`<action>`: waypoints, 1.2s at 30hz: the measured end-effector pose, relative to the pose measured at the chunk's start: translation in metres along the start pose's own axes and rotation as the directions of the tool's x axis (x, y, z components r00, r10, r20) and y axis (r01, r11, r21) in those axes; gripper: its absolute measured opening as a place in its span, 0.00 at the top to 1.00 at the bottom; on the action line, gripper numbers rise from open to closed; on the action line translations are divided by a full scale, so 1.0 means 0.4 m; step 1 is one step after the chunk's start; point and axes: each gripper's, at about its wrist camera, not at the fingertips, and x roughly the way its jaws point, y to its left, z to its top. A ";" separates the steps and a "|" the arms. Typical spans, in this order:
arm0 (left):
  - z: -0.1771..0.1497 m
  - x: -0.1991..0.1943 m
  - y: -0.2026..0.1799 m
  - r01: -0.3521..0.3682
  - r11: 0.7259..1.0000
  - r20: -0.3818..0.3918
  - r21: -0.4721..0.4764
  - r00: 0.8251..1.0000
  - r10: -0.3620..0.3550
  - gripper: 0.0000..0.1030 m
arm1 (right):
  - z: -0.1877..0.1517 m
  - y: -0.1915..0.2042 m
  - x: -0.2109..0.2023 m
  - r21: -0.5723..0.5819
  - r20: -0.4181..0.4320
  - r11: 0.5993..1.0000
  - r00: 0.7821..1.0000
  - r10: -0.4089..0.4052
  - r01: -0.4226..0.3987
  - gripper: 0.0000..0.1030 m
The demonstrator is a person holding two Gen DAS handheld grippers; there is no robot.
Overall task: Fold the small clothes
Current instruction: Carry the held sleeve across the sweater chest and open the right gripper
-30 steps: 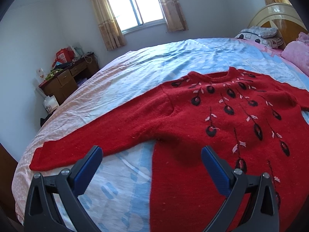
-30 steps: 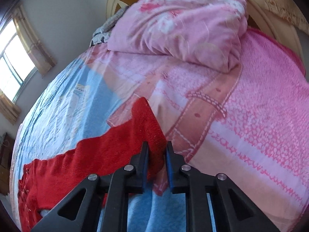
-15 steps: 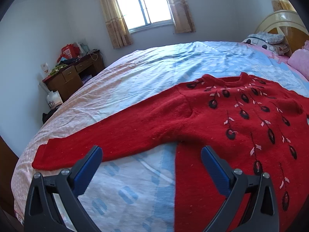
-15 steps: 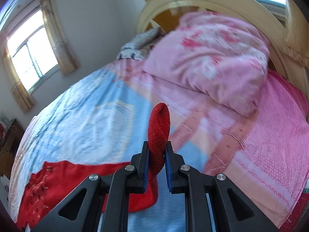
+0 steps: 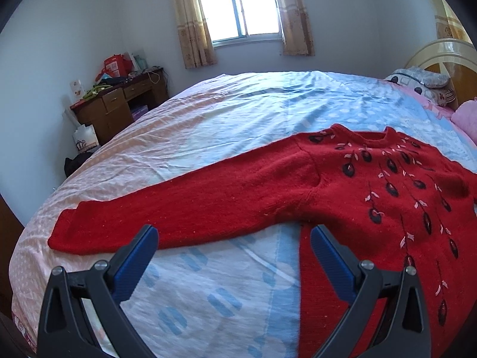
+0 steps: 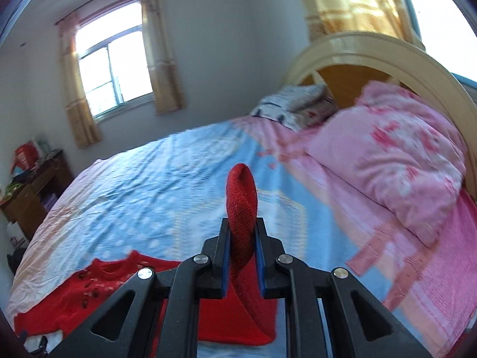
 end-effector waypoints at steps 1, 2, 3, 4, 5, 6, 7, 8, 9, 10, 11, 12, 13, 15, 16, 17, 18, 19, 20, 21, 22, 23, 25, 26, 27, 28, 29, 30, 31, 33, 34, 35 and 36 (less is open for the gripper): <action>0.001 0.000 0.004 0.003 1.000 0.000 -0.001 1.000 -0.003 0.00 | 0.004 0.033 -0.002 -0.013 0.005 1.000 1.000 0.015 -0.015 0.87; 0.002 0.000 0.007 0.007 1.000 0.001 -0.003 1.000 -0.007 0.00 | 0.006 0.066 -0.004 -0.029 0.010 0.999 0.999 0.032 -0.032 0.87; 0.003 -0.001 0.012 0.008 1.000 0.001 -0.005 1.000 -0.008 0.00 | 0.008 0.096 -0.006 -0.046 0.014 0.998 0.999 0.047 -0.046 0.87; 0.003 -0.001 0.015 0.008 1.000 0.002 -0.007 1.000 -0.008 0.00 | 0.010 0.124 -0.009 -0.062 0.018 0.996 0.998 0.061 -0.060 0.87; 0.005 -0.001 0.020 0.008 1.000 0.003 -0.011 1.000 -0.008 0.00 | 0.012 0.147 -0.011 -0.075 0.021 0.995 0.997 0.074 -0.072 0.87; 0.005 -0.001 0.024 0.006 1.000 0.003 -0.014 1.000 -0.006 0.00 | 0.013 0.176 -0.014 -0.092 0.025 0.992 0.996 0.088 -0.086 0.87; 0.006 0.000 0.028 0.005 1.000 0.003 -0.018 1.000 -0.005 0.00 | 0.013 0.202 -0.016 -0.107 0.027 0.989 0.994 0.102 -0.098 0.87; 0.008 0.001 0.033 0.005 1.000 0.002 -0.023 1.000 -0.005 0.00 | 0.013 0.234 -0.020 -0.124 0.030 0.986 0.992 0.119 -0.115 0.87; 0.008 0.001 0.037 0.006 1.000 0.001 -0.027 1.000 -0.006 0.00 | 0.012 0.253 -0.021 -0.134 0.030 0.983 0.991 0.130 -0.125 0.87; 0.009 0.003 0.040 0.004 1.000 0.000 -0.031 1.000 -0.004 0.00 | 0.011 0.279 -0.023 -0.146 0.030 0.979 0.989 0.146 -0.140 0.87; 0.009 0.003 0.042 0.004 0.999 0.000 -0.032 1.000 -0.004 0.00 | 0.010 0.297 -0.022 -0.155 0.029 0.976 0.987 0.157 -0.151 0.87; 0.009 0.003 0.044 0.004 0.999 -0.001 -0.034 1.000 -0.004 0.00 | 0.008 0.328 -0.024 -0.168 0.029 0.972 0.984 0.175 -0.168 0.87; 0.009 0.004 0.045 0.005 0.999 -0.002 -0.036 1.000 -0.005 0.00 | 0.004 0.345 -0.027 -0.174 0.029 0.969 0.982 0.186 -0.178 0.87; 0.010 0.003 0.047 0.003 0.999 0.001 -0.038 1.000 -0.003 0.00 | -0.002 0.391 -0.030 -0.189 0.030 0.960 0.976 0.214 -0.205 0.87; 0.011 0.002 0.049 0.001 0.999 0.003 -0.043 1.000 -0.001 0.00 | -0.008 0.416 -0.032 -0.196 0.031 0.956 0.973 0.229 -0.218 0.87; 0.011 0.001 0.052 0.000 0.999 0.005 -0.048 1.000 0.000 0.00 | -0.015 0.440 -0.033 -0.201 0.030 0.951 0.969 0.246 -0.235 0.87; 0.012 0.000 0.056 -0.002 0.998 0.008 -0.056 1.000 0.002 0.00 | -0.023 0.463 -0.032 -0.206 0.026 0.946 0.965 0.262 -0.251 0.87; 0.013 -0.002 0.060 -0.002 0.998 0.012 -0.063 1.000 0.003 0.00 | -0.033 0.487 -0.030 -0.208 0.021 0.941 0.960 0.278 -0.268 0.87; 0.015 -0.003 0.065 -0.002 0.998 0.015 -0.069 1.000 0.003 0.00 | -0.047 0.513 -0.027 -0.210 0.014 0.935 0.955 0.295 -0.286 0.87; 0.016 -0.003 0.069 -0.004 0.997 0.017 -0.072 1.000 0.005 0.00 | -0.065 0.544 -0.022 -0.214 0.004 0.928 0.950 0.312 -0.304 0.87; 0.017 -0.003 0.073 -0.006 0.997 0.018 -0.075 1.000 0.007 0.00 | -0.080 0.569 -0.017 -0.217 -0.005 0.923 0.946 0.324 -0.317 0.87; 0.018 -0.002 0.079 -0.008 0.997 0.020 -0.080 1.000 0.010 0.00 | -0.094 0.592 -0.013 -0.220 -0.013 0.918 0.942 0.335 -0.330 0.87; 0.019 0.000 0.086 -0.013 0.996 0.019 -0.086 1.000 0.015 0.00 | -0.131 0.646 0.002 -0.224 -0.041 0.905 0.931 0.362 -0.362 0.87; 0.020 0.002 0.092 -0.017 0.996 0.019 -0.091 1.000 0.019 0.00 | -0.150 0.669 0.006 -0.226 -0.053 0.899 0.926 0.373 -0.375 0.87; 0.020 0.003 0.097 -0.021 0.995 0.018 -0.096 1.000 0.023 0.00 | -0.174 0.698 0.012 -0.227 -0.067 0.892 0.920 0.386 -0.391 0.87; 0.021 0.005 0.103 -0.025 0.994 0.018 -0.102 0.999 0.027 0.00 | -0.199 0.727 0.020 -0.228 -0.084 0.884 0.913 0.399 -0.408 0.87; 0.022 0.008 0.110 -0.030 0.994 0.018 -0.109 0.999 0.032 0.00 | -0.219 0.747 0.029 -0.229 -0.102 0.877 0.906 0.411 -0.423 0.87; 0.023 0.009 0.118 -0.038 0.993 0.016 -0.115 0.999 0.040 0.00 | -0.249 0.771 0.039 -0.230 -0.125 0.867 0.897 0.424 -0.442 0.87; 0.023 0.011 0.125 -0.043 0.992 0.015 -0.119 0.999 0.045 0.00 | -0.276 0.795 0.046 -0.232 -0.142 0.860 0.891 0.432 -0.454 0.87; 0.025 0.015 0.143 -0.058 0.990 0.017 -0.132 0.998 0.060 0.00 | -0.331 0.832 0.065 -0.242 -0.176 0.847 0.880 0.441 -0.473 0.87; 0.026 0.015 0.150 -0.065 0.989 0.020 -0.133 0.997 0.068 0.00 | -0.360 0.851 0.075 -0.250 -0.192 0.842 0.877 0.441 -0.478 0.87; 0.026 0.015 0.154 -0.073 0.989 0.023 -0.130 0.997 0.077 0.00 | -0.393 0.868 0.087 -0.257 -0.208 0.837 0.874 0.440 -0.483 0.87; 0.025 0.014 0.156 -0.078 0.989 0.024 -0.128 0.996 0.081 0.00 | -0.413 0.870 0.098 -0.259 -0.219 0.835 0.871 0.439 -0.486 0.87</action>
